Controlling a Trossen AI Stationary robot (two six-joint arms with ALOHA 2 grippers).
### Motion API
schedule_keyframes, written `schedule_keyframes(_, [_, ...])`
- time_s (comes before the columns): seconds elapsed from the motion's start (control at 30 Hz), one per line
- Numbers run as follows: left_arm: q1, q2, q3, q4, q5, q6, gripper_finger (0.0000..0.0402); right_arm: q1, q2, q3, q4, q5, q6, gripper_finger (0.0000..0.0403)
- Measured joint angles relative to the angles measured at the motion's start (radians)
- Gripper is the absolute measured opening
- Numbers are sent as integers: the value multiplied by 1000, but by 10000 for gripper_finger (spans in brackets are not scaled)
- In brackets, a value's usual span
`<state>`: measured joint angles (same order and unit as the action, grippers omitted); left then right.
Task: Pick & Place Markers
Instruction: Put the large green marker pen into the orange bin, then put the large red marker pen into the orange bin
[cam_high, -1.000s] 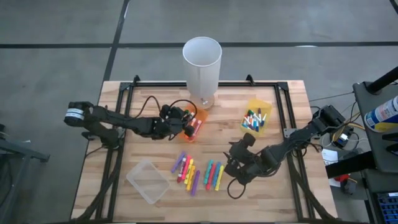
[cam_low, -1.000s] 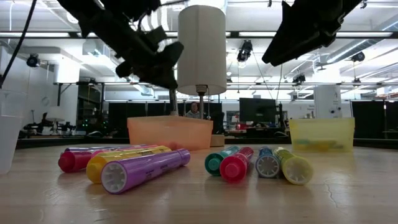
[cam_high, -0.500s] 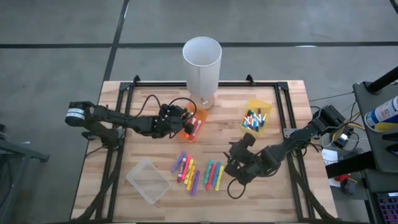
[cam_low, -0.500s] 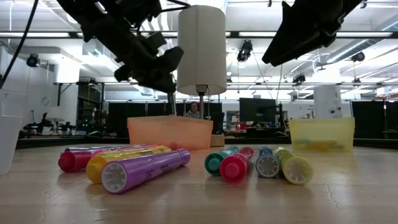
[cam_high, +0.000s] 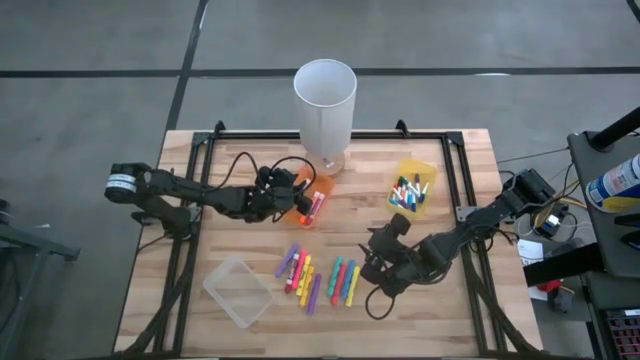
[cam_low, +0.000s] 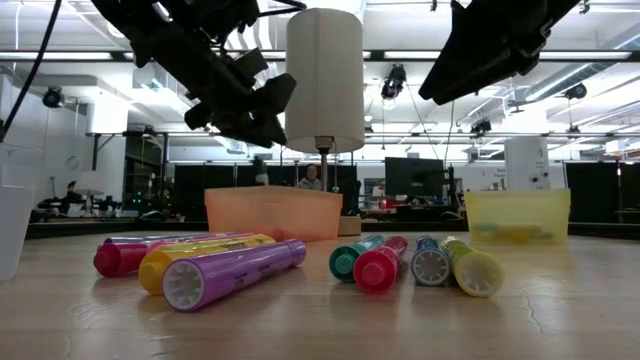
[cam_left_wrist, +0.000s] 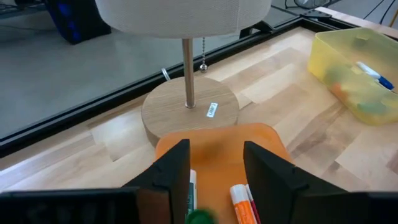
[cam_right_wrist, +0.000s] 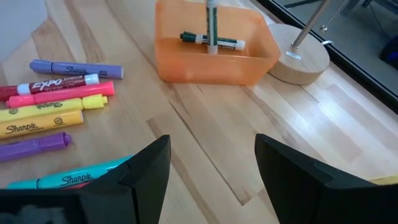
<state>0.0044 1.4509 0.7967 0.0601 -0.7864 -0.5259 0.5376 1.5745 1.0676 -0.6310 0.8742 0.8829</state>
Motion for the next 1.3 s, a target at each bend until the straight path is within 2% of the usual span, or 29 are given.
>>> schedule_keyframes(0.17, [-1, 0, 0, 21, 15, -2, 147, -1, 0, -4, 8, 1, 0, 228])
schedule_keyframes(0.47, [-3, 0, 0, 111, 190, 19, 147, -1, 0, -43, 19, -8, 4, 228])
schedule_keyframes(0.8, [-18, 0, 0, 183, 482, -53, 147, -1, 0, -72, -4, -10, 30, 228])
schedule_keyframes(1.17, [-178, 0, 0, 163, 494, -137, 147, -1, 0, -91, -16, -11, 34, 228])
schedule_keyframes(1.3, [-239, 0, 0, 143, 546, -210, 147, -1, 0, -113, -15, -11, 64, 228])
